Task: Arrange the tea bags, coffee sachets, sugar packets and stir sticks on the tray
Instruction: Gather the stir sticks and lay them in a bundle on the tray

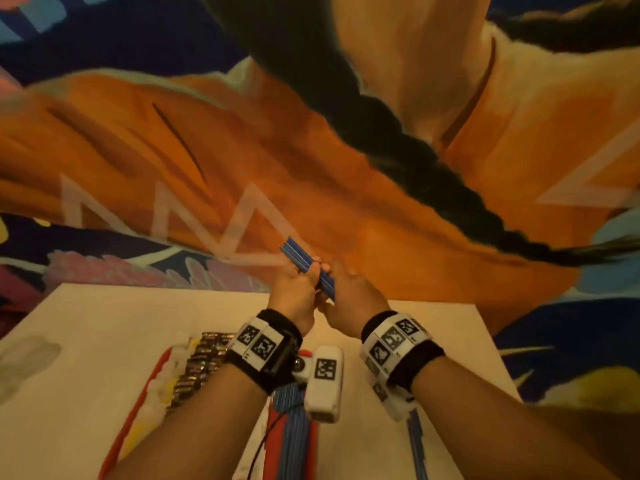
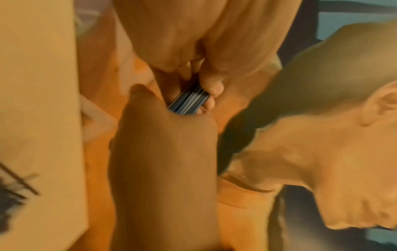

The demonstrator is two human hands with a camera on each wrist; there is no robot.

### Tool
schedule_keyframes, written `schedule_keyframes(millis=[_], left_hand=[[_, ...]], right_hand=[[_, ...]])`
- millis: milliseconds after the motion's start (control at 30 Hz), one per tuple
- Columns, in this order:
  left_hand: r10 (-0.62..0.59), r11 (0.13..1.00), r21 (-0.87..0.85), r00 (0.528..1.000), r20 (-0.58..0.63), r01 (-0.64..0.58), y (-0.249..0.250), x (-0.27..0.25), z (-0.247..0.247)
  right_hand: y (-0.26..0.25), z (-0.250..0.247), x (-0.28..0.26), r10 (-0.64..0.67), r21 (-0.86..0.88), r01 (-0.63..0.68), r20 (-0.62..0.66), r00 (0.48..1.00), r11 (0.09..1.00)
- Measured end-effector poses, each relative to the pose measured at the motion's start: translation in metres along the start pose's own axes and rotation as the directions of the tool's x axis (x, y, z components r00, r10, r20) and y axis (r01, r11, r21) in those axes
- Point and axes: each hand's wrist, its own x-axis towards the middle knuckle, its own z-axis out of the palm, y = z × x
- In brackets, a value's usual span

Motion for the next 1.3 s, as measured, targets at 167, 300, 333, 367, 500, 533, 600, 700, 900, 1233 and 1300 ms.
schedule_keyframes(millis=[167, 300, 333, 367, 500, 533, 600, 700, 900, 1233, 1300], left_hand=[[-0.194, 0.903, 0.361, 0.971, -0.138, 0.232, -0.089, 0.022, -0.077], [-0.348, 0.526, 0.748, 0.905, -0.244, 0.404, -0.169, 0.035, -0.141], [-0.363, 0.4, 0.828, 0.898, -0.25, 0.392, -0.178, 0.031, -0.148], [-0.372, 0.295, 0.881, 0.894, -0.25, 0.369, -0.186, 0.026, -0.153], [-0.43, 0.096, 0.914, 0.844, -0.32, 0.395, -0.225, 0.016, -0.169], [-0.436, 0.063, 0.915, 0.836, -0.335, 0.399, -0.231, 0.014, -0.17], [-0.437, 0.007, 0.917, 0.826, -0.357, 0.4, -0.242, 0.011, -0.173], [-0.429, -0.035, 0.916, 0.822, -0.375, 0.399, -0.253, 0.007, -0.174], [-0.398, -0.038, 0.92, 0.839, -0.372, 0.389, -0.266, 0.004, -0.176], [-0.346, 0.036, 0.93, 0.877, -0.333, 0.367, -0.268, -0.004, -0.184], [-0.312, 0.045, 0.939, 0.898, -0.311, 0.341, -0.27, -0.007, -0.187]], right_hand=[[0.046, 0.085, -0.006, 0.107, 0.009, -0.12, 0.402, 0.909, 0.993], [0.084, 0.149, -0.022, 0.23, 0.007, -0.274, 0.523, 0.821, 0.962], [0.092, 0.162, -0.027, 0.25, 0.003, -0.3, 0.543, 0.801, 0.954], [0.099, 0.172, -0.032, 0.269, -0.003, -0.322, 0.559, 0.784, 0.947], [0.121, 0.208, -0.049, 0.32, -0.039, -0.369, 0.588, 0.743, 0.929], [0.124, 0.215, -0.051, 0.327, -0.041, -0.378, 0.593, 0.736, 0.925], [0.128, 0.229, -0.056, 0.336, -0.036, -0.395, 0.598, 0.728, 0.918], [0.13, 0.243, -0.063, 0.354, -0.025, -0.423, 0.591, 0.724, 0.906], [0.135, 0.261, -0.07, 0.36, -0.016, -0.437, 0.592, 0.721, 0.9], [0.124, 0.277, -0.074, 0.287, 0.015, -0.345, 0.518, 0.805, 0.939], [0.114, 0.279, -0.071, 0.211, 0.03, -0.254, 0.466, 0.859, 0.967]])
